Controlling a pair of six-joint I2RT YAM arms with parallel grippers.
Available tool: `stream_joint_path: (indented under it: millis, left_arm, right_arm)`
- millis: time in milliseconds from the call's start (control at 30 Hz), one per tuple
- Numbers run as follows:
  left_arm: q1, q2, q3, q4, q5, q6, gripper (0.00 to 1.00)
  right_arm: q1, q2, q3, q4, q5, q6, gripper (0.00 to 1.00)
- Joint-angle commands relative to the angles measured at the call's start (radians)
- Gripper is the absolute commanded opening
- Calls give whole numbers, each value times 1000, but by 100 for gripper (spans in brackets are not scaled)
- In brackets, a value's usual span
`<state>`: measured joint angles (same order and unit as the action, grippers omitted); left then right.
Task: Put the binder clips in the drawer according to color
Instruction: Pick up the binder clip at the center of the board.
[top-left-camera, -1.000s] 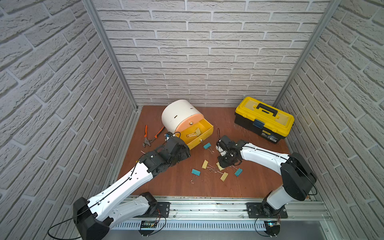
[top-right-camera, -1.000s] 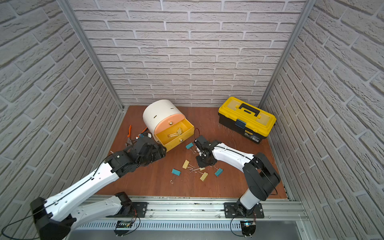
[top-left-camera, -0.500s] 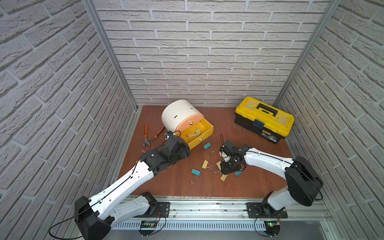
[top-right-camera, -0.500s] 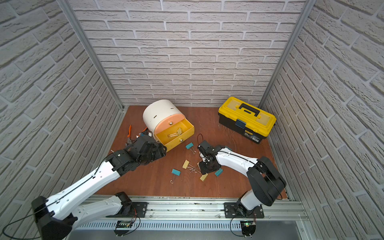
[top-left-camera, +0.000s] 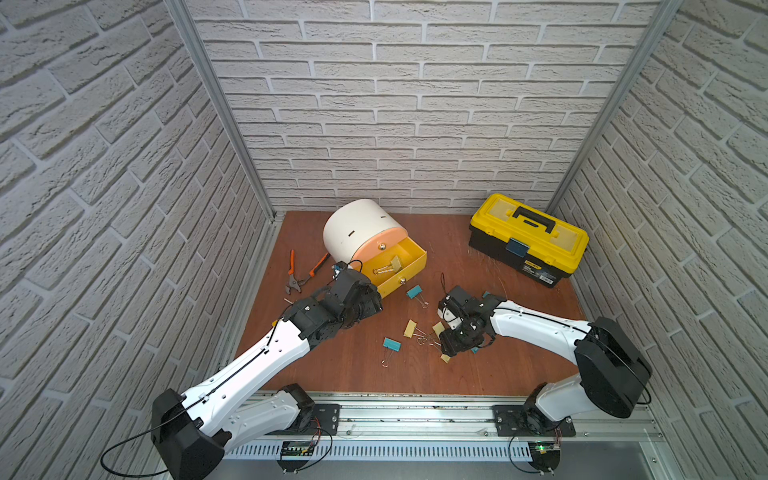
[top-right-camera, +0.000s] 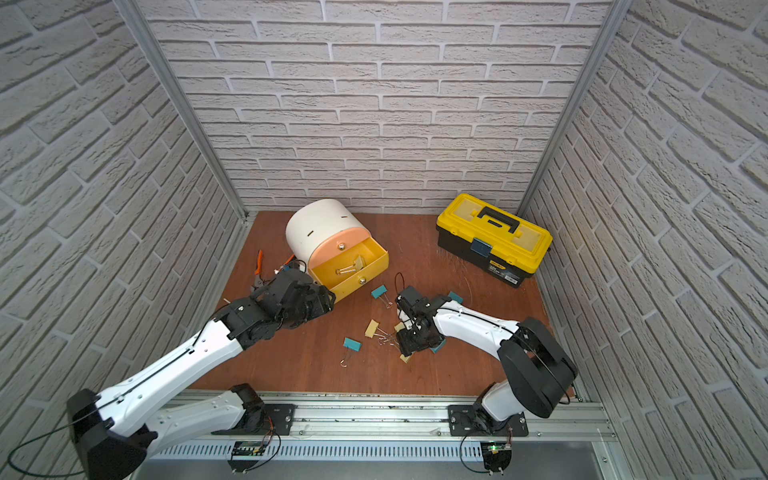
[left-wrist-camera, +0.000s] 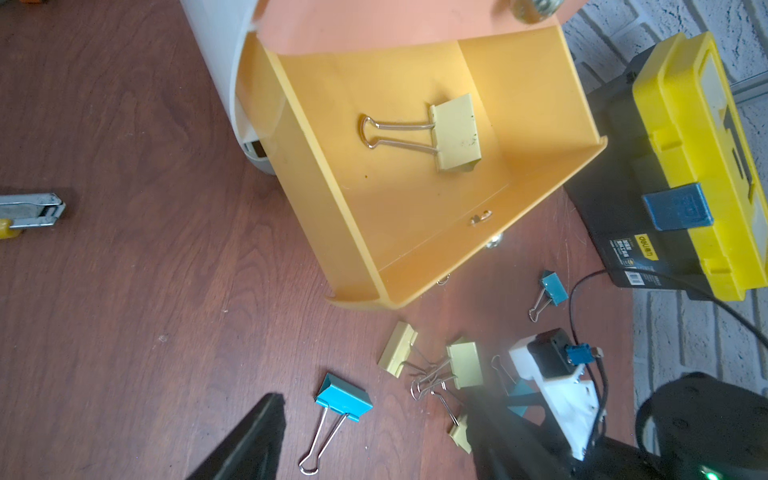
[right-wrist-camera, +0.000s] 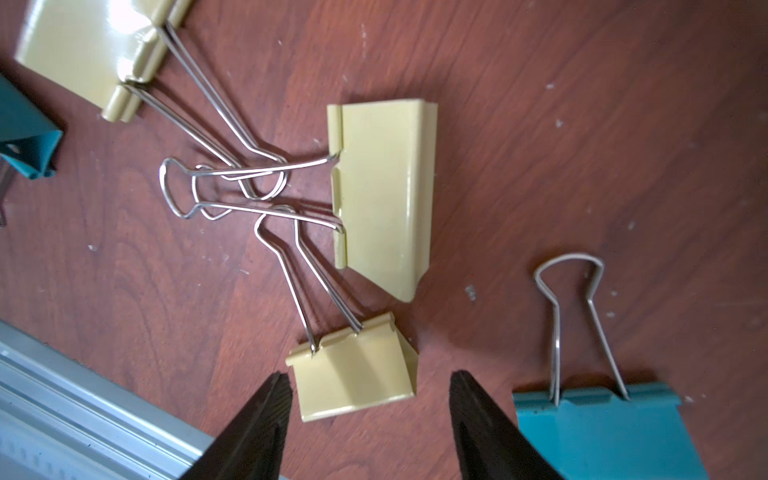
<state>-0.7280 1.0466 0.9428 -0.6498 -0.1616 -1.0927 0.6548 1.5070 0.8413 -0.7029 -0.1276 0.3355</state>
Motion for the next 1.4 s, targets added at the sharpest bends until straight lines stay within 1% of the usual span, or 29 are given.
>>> stream_joint_path:
  millis: [0,233,467,767,1100,1200,1367]
  left_arm:
    - [7,-7,-1,28,7,12,74]
    - [9,-40,-34,18,1,-11,73]
    - [9,-59,-45,12,1,-16,73]
    - [9,-72,-54,15,1,-17,73]
    - [9,-87,-57,11,-4,-16,73]
    - [8,-91,-55,6,-6,-15,74]
    - [10,-92,-49,6,-8,-10,74]
  right_arm:
    - [17,29,20,27,0,-22,63]
    - [55,54,32,33,0,-25,64]
    - [99,44,27,12,18,-33,63]
    - [144,66,42,-20,87,-2,60]
    - [173,90,50,-35,128,15,49]
    - [175,69,43,-42,122,16,47]
    - [178,-9,29,-71,89,0,44]
